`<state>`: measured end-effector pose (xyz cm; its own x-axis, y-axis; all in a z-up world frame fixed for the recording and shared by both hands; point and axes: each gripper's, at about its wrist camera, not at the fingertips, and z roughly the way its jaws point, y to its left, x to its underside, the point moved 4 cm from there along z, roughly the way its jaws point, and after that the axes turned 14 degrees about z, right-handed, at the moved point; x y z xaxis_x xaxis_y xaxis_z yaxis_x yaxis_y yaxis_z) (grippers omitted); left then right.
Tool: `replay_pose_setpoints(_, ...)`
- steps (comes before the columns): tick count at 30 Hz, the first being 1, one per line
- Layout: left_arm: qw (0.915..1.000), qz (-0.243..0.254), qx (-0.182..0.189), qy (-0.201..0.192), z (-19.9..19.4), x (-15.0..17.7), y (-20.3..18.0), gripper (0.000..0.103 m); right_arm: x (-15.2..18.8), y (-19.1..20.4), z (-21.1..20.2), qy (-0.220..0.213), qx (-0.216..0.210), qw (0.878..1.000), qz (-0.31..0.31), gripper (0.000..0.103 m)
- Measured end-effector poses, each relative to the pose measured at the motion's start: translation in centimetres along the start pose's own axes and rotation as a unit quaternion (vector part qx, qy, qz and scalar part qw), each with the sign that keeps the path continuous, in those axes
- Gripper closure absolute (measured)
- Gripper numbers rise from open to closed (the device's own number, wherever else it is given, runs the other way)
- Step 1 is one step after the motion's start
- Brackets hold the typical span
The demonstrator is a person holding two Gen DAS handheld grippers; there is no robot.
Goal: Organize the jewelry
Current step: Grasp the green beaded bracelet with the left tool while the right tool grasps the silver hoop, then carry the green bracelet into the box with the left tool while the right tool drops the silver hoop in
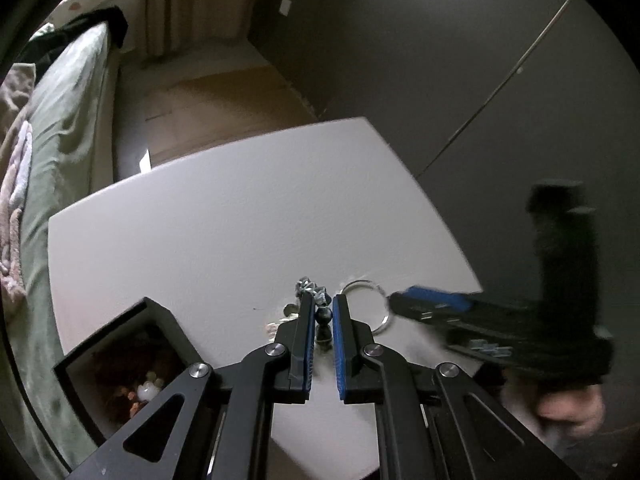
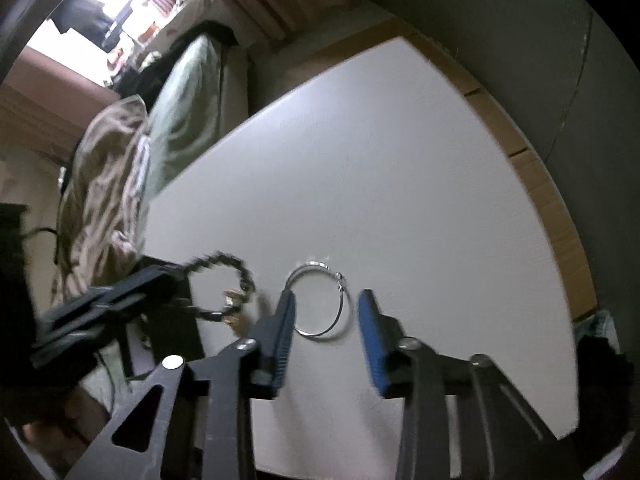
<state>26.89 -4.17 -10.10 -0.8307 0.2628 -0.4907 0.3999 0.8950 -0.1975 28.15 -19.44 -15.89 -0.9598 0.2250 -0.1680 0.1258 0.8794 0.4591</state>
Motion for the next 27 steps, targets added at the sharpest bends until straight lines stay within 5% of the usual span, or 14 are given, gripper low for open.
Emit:
replay_pose_setpoints(11, 0.9990, -0.007, 0.007, -0.044, -4.5, 0.6, 0.2, 0.095, -0.2, 1.2, 1.8, -0.028, 0.092, 0.994, -0.057, 0.081)
replay_pose_setpoints(15, 0.9986, -0.012, -0.015, -0.049, -5.9, 1.3, 1.3, 0.095, 0.0, 1.9, 2.2, -0.038, 0.124, 0.988, -0.088, 0.097)
replay_pose_setpoints(27, 0.9970, -0.048, -0.033, -0.051, -7.6, 4.3, 4.9, 0.095, 0.1, 2.5, -1.8, -0.054, 0.008, 0.996, -0.069, 0.098)
